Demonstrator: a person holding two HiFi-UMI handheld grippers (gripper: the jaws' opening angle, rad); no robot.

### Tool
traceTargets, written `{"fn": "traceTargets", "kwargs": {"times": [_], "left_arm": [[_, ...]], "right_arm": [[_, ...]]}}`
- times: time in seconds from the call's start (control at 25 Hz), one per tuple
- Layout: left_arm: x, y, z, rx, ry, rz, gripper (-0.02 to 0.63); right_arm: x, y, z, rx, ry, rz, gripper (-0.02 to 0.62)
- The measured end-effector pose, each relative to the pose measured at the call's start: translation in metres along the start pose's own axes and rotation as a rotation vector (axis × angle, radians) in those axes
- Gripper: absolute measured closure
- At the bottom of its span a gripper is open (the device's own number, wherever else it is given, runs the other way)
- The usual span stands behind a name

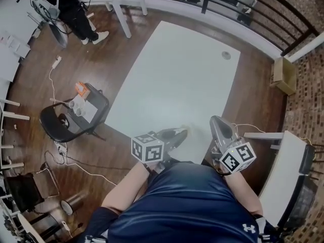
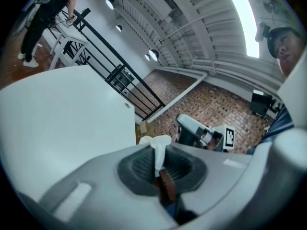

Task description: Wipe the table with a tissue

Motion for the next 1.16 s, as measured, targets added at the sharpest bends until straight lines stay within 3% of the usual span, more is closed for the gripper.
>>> {"fn": "traceTargets", "kwargs": {"times": [0.32,1.16], "left_arm": [[-0.002,-0.007,-0.002,0.009,-0.02,0.013,0.588],[0.003,-0.006,0.009,0.024,0.014,0.013,0.588]], "right_arm": [[0.011,0.0,0.005,0.063,-0.006,-0.004,0.584],[0.011,-0.018,0.002,0.026,-0.018,0.024,0.584]]}}
Point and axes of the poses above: the fingertips, and each gripper's own axes: x backward along the fingers, z to its left, y out of its top, the point moved 5 cm from there along x, backward along the fingers, and after that the axes turned 12 degrees about -z, right-handed, at the moved point
